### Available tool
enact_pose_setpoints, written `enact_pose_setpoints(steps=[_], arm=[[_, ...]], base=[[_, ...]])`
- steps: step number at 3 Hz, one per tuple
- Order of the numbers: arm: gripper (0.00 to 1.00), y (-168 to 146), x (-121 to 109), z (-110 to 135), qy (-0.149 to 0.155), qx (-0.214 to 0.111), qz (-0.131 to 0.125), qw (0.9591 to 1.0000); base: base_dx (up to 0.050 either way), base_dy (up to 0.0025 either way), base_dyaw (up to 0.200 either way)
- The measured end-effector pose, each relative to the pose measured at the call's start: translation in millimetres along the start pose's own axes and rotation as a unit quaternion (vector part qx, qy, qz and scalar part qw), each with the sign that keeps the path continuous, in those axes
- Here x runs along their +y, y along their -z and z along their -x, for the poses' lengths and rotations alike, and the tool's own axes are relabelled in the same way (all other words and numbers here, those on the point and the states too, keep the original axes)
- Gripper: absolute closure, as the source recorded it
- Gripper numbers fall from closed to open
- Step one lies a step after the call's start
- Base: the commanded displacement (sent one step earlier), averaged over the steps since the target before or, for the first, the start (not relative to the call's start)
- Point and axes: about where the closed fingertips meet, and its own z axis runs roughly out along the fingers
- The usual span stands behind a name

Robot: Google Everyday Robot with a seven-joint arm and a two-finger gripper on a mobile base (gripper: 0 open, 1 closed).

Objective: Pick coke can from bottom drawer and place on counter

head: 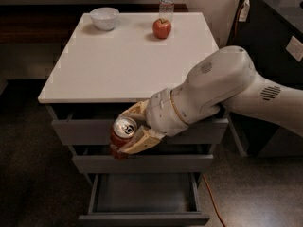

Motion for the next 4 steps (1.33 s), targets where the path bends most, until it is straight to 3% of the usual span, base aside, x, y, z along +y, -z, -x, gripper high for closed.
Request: enact_pose_setpoints(steps=[1, 2, 3, 4], arm=[[1.00, 15.0, -8.3, 11.1, 0.022, 0.014, 0.007, 0.9996], [1.00, 46.1, -32.0, 20.5, 0.054, 0.032, 0.019, 0.9978], [1.00, 47.7, -34.0, 23.3, 0.078, 0.031, 0.022, 0.9962], [1.00, 48.4, -35.0, 23.2, 0.082, 0.032, 0.022, 0.9959]], base=[[0.000, 0.00000, 0.000], [0.000, 0.00000, 0.000], [0.000, 0.00000, 0.000], [0.000, 0.00000, 0.000]])
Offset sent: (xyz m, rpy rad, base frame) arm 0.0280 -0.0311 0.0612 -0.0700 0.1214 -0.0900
